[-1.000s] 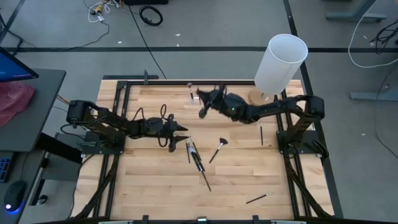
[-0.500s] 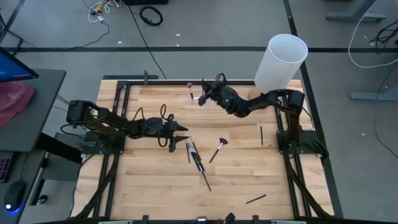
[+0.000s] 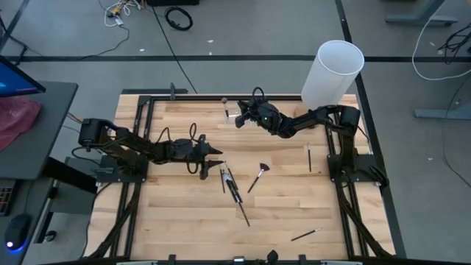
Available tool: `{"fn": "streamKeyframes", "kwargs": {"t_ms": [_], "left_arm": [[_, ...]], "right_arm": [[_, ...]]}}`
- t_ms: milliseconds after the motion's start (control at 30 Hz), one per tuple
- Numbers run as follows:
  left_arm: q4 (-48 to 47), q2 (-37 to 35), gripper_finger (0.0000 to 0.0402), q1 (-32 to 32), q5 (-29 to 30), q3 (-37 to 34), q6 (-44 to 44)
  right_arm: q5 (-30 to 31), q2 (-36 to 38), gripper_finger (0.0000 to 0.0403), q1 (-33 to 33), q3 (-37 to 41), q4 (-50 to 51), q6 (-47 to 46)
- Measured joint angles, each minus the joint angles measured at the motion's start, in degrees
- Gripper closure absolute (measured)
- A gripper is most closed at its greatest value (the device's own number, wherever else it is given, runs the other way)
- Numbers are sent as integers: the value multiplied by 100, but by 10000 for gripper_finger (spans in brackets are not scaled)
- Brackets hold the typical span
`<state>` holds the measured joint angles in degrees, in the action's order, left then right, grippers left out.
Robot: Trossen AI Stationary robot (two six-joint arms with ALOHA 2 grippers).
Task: Pick & Place Makeup Supplies
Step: Put the black makeup brush into the transparent organizer
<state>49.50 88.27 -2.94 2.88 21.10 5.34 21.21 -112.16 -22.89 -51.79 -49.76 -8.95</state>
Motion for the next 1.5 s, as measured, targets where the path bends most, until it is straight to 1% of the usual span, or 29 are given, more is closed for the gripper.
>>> {"fn": "streamKeyframes", "kwargs": {"t_ms": [133,267,533,667,800,933,1000,1133,1300,1433,1500], "left_arm": [[0,0,209,2,1,2,8],[0,0,209,2,4,2,31],[0,0,209,2,6,2,137],[-2,0,209,2,-35,2,186],[-2,0,209,4,-51,2,195],[-3,0,209,4,-53,2,181],[-5,0,209,4,-53,2,175],[-7,0,209,4,-53,2,149],[-7,0,209,4,-53,2,97],[-7,0,209,4,-55,2,1],[-7,0,209,4,-53,2,-2]], "right_arm": [[-20,0,349,-69,0,97,-276],[-216,0,321,-129,0,179,-423],[-281,75,236,-151,0,234,-382],[-276,357,207,-121,0,364,-367],[-273,873,200,30,0,915,-294],[-271,1606,208,359,0,1980,-101],[-275,2013,214,572,-2,2696,-109],[-281,2676,226,1071,-2,4185,-500],[-292,3127,241,1837,-4,6022,-1576],[-280,3196,250,2587,12,7635,-3027],[-193,3198,254,3043,179,8138,-3789]]}}
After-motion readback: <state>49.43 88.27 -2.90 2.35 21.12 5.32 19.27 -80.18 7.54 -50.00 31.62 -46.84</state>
